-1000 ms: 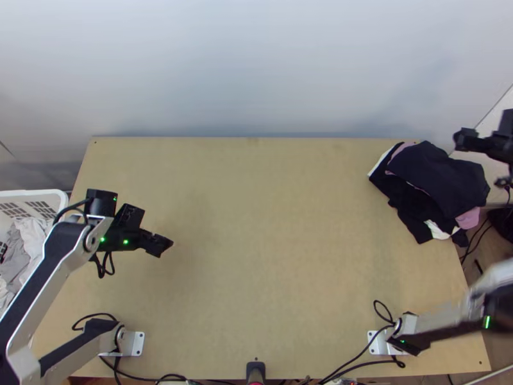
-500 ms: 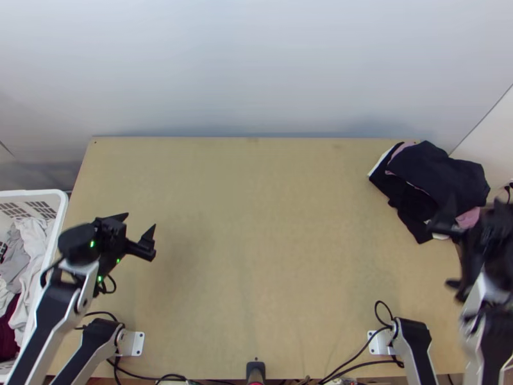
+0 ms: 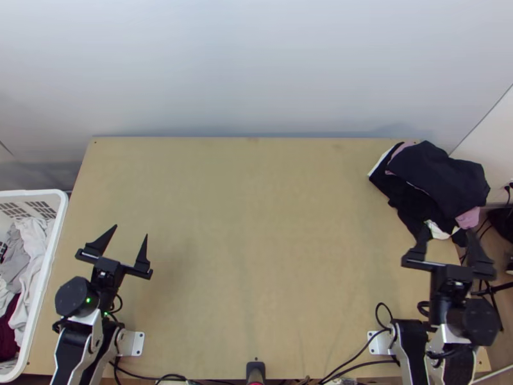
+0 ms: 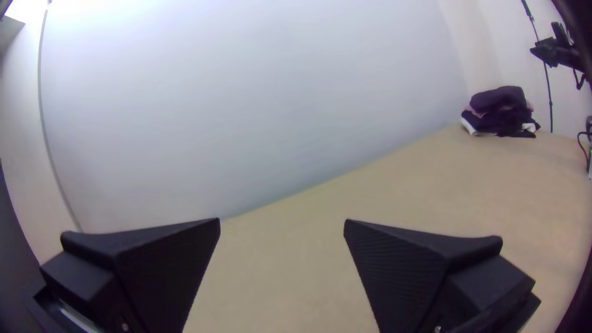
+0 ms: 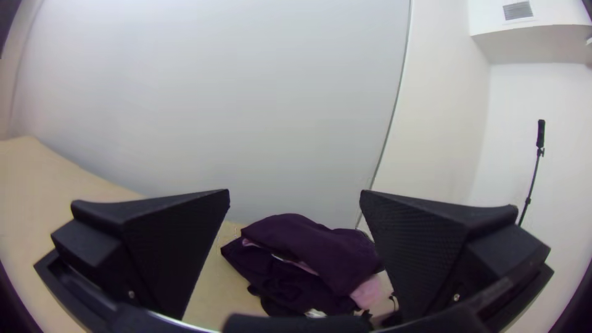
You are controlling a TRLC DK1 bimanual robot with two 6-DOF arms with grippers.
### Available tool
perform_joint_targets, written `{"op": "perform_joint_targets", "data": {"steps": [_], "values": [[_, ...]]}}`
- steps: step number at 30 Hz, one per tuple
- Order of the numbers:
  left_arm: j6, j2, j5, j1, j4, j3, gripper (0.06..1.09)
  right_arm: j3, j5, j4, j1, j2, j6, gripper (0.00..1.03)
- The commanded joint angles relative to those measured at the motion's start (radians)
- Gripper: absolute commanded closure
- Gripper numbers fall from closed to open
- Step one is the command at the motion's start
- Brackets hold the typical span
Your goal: Fold the t-shirt
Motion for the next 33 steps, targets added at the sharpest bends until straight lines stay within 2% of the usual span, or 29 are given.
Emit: {"op": "perform_joint_targets", "data": {"steps": [1, 14, 33], "values": [[-0.051, -0.111, -0.001, 0.012, 0.028, -0.048, 0.1, -0.163, -0.013, 0.092, 0.101, -0.041, -0.065, 0.04], [-0.088, -0.111, 0.004, 0.061, 0.014, -0.111, 0.1, -0.307, -0.011, 0.083, 0.101, -0.041, -0.056, 0.04], [-0.086, -0.108, 0.007, 0.074, 0.003, -0.121, 0.1, -0.315, -0.011, 0.065, 0.092, -0.035, -0.036, 0.04]]}}
